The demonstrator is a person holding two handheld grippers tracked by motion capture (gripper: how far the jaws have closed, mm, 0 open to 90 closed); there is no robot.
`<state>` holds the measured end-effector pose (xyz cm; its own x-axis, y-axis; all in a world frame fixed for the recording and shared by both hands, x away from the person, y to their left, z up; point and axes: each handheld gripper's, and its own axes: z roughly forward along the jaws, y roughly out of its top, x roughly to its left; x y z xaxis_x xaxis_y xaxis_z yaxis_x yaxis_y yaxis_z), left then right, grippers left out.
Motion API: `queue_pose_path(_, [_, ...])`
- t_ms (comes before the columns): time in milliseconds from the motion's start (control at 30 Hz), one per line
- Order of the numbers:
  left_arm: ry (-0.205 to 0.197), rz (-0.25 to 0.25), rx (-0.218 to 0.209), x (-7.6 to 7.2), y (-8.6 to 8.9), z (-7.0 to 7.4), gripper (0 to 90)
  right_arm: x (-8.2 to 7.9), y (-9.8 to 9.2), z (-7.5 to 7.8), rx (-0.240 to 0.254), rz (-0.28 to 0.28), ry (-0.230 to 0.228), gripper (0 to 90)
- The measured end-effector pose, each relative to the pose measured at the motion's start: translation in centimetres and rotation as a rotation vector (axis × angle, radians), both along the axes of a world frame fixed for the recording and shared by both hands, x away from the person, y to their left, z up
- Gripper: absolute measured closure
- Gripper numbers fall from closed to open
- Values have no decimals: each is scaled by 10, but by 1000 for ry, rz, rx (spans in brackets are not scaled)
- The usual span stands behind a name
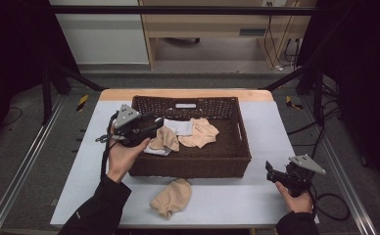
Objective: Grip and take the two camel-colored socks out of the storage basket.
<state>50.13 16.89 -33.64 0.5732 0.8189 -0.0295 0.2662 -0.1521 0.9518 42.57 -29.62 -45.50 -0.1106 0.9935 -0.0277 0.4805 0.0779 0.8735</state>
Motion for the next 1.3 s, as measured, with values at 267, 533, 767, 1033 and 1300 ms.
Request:
queue_pose_path(267, [11, 64, 4, 36, -9, -12, 485, 1, -1, 0, 4, -3, 5, 37])
queue_pose_path(533, [65, 89, 99, 59, -22, -38, 461, 2, -1, -1, 0, -8, 7, 37])
queue_pose_path(767, [140, 113, 147, 64, -22, -60, 469, 2, -1, -1, -3, -8, 7, 37])
queue_pose_path(1033, [179, 89, 191, 59, -24, -73, 500, 3, 0, -1, -4, -8, 11, 37])
queue_pose_path(1300, [229, 94, 243, 63, -29, -85, 493, 3, 0, -2, -4, -9, 13, 37])
